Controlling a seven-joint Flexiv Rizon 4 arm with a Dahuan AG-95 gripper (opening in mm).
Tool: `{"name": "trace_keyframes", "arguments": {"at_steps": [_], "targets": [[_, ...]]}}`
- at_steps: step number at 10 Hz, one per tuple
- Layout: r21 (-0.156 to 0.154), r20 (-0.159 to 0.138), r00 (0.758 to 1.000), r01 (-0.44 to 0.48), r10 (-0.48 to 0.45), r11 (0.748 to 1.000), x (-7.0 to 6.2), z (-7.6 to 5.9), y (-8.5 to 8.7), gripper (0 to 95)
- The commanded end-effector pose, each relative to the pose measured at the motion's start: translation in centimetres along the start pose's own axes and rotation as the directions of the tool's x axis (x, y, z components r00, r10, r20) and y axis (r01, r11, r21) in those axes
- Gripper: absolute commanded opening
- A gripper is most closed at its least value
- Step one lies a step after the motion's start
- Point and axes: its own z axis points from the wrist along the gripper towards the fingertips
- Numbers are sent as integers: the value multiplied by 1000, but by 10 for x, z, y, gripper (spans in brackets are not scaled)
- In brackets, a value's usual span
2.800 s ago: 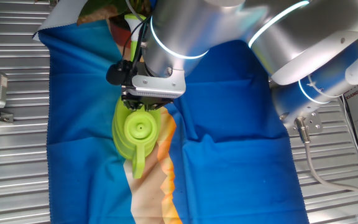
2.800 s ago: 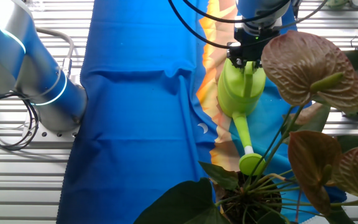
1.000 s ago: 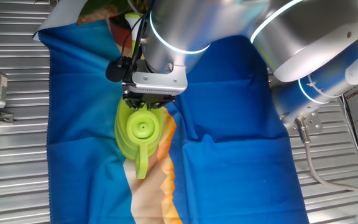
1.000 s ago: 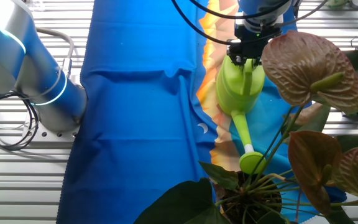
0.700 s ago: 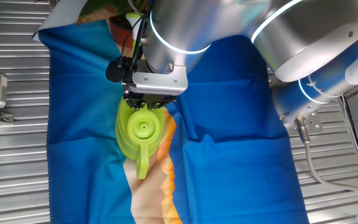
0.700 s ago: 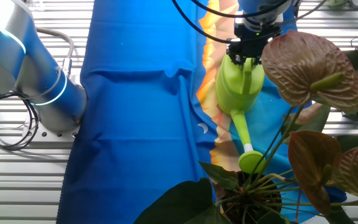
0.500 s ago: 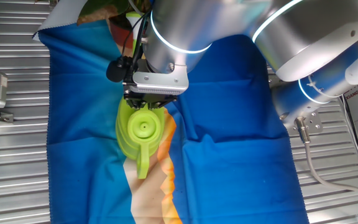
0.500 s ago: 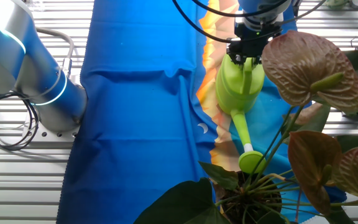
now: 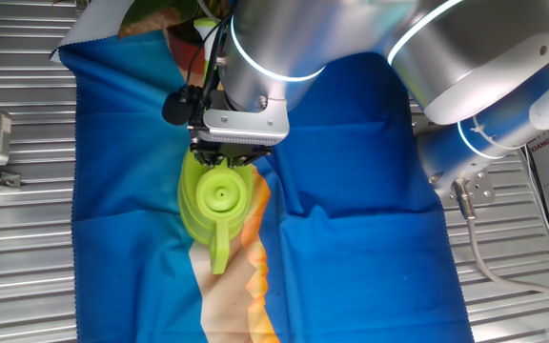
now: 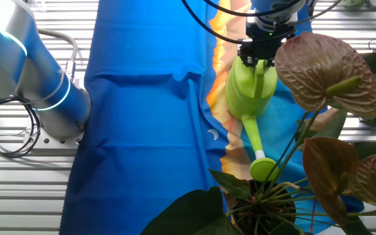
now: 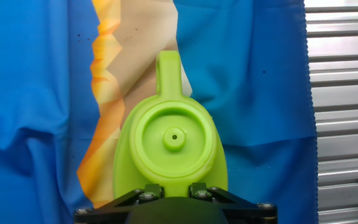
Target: Water the plant
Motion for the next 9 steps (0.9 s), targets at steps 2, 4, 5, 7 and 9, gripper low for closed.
{"name": "trace_keyframes", "arguments": {"at_steps": [2, 4, 5, 7, 9], "targets": [[-1, -2, 1000, -6, 6, 1000, 0, -2, 0, 0], [-2, 0, 1000, -7, 7, 1000, 0, -3, 1, 0], [-2, 0, 1000, -7, 7, 1000, 0, -4, 1, 0], [-6, -2, 1000, -7, 7, 1000, 1, -5, 1, 0], [-9, 1, 1000, -8, 8, 1000, 2, -8, 1, 0]]}}
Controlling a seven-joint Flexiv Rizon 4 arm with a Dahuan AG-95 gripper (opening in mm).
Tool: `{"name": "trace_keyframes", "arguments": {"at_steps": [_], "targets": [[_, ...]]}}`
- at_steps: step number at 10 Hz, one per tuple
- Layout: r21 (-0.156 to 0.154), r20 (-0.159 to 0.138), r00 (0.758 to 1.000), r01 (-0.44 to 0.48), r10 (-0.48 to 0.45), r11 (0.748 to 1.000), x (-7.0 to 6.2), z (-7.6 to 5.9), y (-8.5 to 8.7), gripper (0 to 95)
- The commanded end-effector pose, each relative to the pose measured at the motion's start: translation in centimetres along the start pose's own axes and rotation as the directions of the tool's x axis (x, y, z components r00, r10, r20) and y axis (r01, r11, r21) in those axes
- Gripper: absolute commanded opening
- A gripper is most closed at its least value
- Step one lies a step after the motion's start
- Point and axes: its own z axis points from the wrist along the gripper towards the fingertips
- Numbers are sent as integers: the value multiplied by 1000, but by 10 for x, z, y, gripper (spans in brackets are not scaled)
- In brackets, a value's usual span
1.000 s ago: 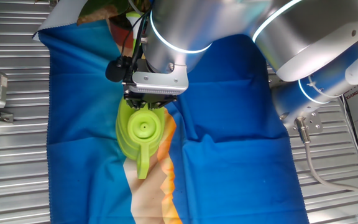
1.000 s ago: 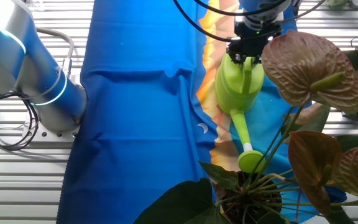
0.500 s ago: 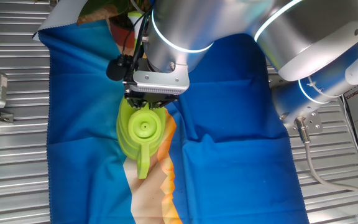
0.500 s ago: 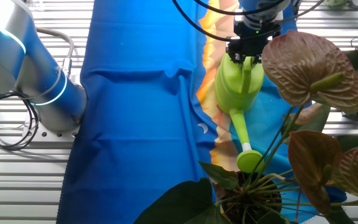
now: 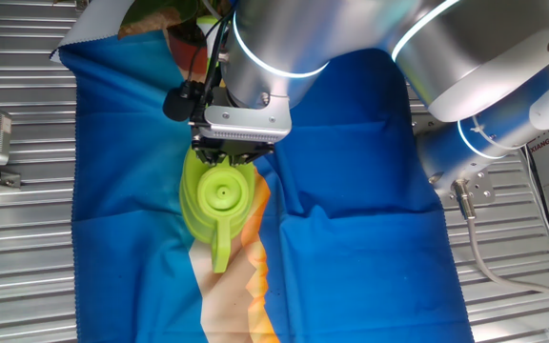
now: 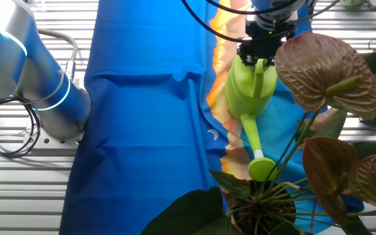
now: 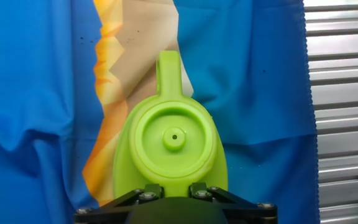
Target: Water the plant
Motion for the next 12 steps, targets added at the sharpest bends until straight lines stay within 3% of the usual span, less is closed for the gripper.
{"name": "trace_keyframes", "arguments": {"at_steps": [1, 12], "targets": [[-2, 0, 1000, -1, 1, 1000, 1, -3, 0, 0], [-11, 0, 1000, -10, 10, 1000, 2, -10, 2, 0]]}}
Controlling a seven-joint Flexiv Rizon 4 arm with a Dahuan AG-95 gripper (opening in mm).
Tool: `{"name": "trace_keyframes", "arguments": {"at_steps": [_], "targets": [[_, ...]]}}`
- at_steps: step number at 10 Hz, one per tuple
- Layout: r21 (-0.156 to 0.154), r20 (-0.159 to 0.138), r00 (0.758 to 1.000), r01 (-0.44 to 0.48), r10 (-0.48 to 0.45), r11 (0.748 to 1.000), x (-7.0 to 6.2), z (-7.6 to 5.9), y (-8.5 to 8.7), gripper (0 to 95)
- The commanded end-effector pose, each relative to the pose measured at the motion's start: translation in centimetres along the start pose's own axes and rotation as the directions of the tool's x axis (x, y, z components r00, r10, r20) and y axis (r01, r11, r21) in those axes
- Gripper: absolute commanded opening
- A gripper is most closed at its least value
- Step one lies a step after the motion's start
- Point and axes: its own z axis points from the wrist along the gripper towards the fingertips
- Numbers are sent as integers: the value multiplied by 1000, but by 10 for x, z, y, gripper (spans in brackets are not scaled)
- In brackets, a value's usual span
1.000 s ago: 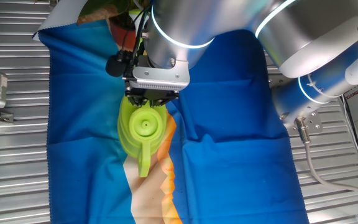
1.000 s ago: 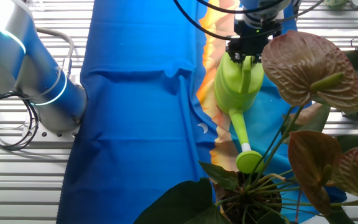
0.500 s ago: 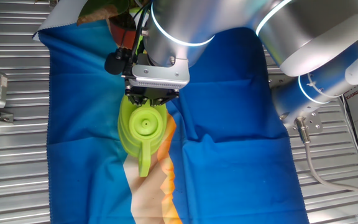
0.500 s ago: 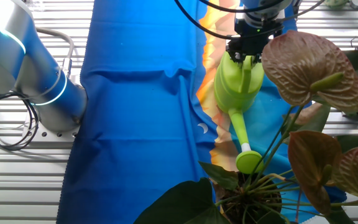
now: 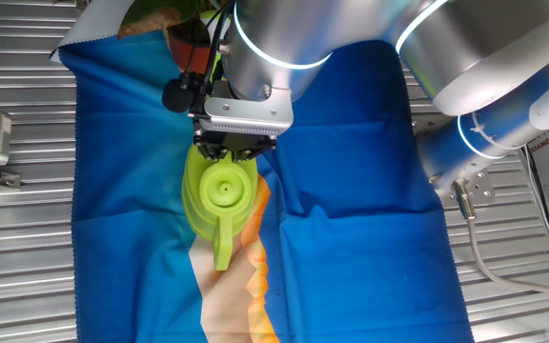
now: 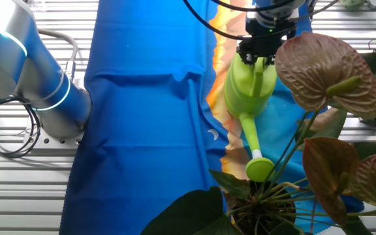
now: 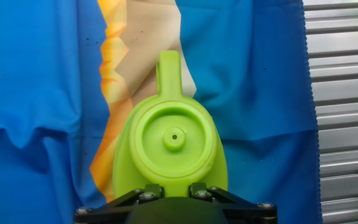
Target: Water the plant
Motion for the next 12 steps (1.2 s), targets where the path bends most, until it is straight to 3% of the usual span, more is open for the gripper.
{"name": "trace_keyframes", "arguments": {"at_steps": [1, 12], "targets": [[-4, 2, 1000, 1, -1, 1000, 1, -2, 0, 0], [-14, 8, 1000, 10, -10, 1000, 4, -7, -1, 0]]}}
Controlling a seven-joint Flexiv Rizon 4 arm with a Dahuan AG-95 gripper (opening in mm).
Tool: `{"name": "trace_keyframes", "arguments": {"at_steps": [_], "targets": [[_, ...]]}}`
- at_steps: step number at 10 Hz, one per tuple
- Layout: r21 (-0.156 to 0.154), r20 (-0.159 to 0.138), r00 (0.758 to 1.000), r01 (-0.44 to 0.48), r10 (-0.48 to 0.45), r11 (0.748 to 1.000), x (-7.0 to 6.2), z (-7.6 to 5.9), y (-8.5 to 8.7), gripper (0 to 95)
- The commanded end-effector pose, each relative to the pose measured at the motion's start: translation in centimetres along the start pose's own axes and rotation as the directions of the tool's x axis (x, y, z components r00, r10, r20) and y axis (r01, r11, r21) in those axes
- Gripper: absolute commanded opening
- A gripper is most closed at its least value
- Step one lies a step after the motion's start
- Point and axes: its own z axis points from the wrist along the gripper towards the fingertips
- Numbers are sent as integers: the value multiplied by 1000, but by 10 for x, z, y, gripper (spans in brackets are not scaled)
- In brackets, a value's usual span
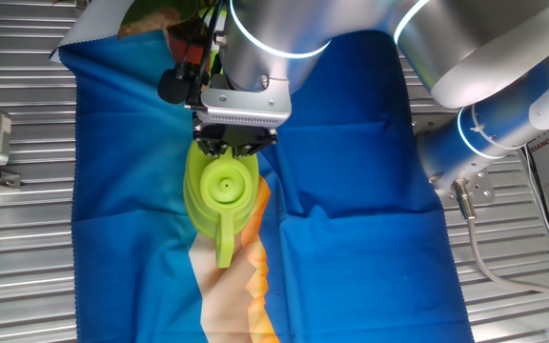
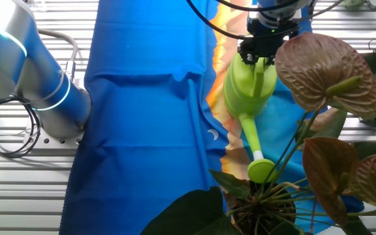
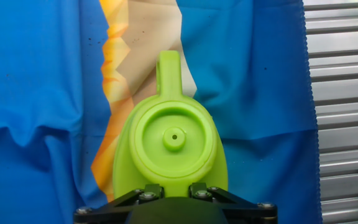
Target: Water the plant
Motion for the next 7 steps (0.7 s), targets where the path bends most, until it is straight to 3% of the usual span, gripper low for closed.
{"name": "trace_keyframes", "arguments": {"at_steps": [1, 7], "targets": [[-2, 3, 1000, 2, -2, 1000, 1, -2, 0, 0], [1, 16, 1000, -6, 6, 1000, 1, -4, 0, 0]]}}
